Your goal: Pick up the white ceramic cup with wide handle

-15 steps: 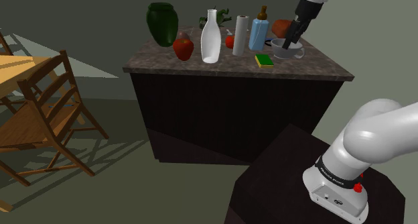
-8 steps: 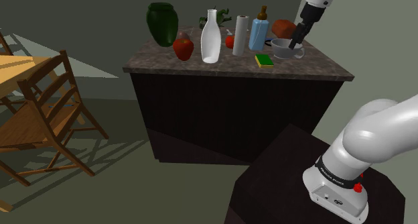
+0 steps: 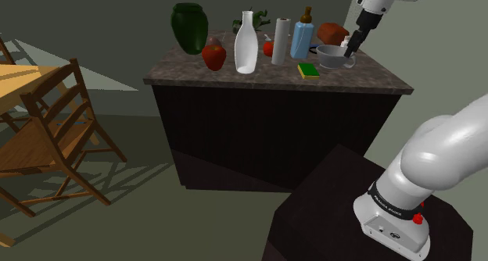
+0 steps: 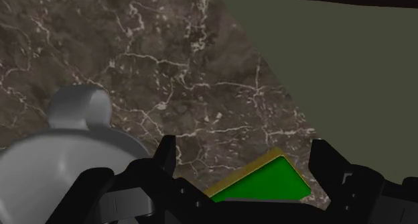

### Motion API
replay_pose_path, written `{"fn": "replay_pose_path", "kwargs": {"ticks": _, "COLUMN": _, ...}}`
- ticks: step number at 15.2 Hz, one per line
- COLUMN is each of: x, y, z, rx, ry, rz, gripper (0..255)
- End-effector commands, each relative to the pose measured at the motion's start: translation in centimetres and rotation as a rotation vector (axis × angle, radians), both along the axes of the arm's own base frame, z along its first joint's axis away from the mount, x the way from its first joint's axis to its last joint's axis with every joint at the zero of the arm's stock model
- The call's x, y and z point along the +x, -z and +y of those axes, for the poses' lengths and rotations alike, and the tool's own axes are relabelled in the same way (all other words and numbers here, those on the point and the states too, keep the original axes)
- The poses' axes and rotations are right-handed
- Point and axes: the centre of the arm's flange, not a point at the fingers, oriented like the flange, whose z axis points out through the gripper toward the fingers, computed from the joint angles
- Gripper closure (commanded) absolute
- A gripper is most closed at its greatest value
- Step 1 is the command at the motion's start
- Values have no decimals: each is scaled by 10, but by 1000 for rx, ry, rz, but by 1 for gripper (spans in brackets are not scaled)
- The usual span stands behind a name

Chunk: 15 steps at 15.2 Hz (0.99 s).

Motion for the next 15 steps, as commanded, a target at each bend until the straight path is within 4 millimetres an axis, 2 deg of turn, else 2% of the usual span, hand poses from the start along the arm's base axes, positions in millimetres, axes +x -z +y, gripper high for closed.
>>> {"fn": "replay_pose_path", "kwargs": {"ticks": 1, "x": 4, "y": 9, "z": -28, "rx": 0, "ry": -5, "rz": 3, "gripper": 0}}
{"fn": "replay_pose_path", "kwargs": {"ticks": 10, "x": 19, "y": 41, "z": -143, "rx": 11, "ry": -23, "rz": 16, "gripper": 0}}
{"fn": "replay_pose_path", "kwargs": {"ticks": 15, "x": 20, "y": 63, "z": -145, "rx": 11, "ry": -23, "rz": 17, "gripper": 0}}
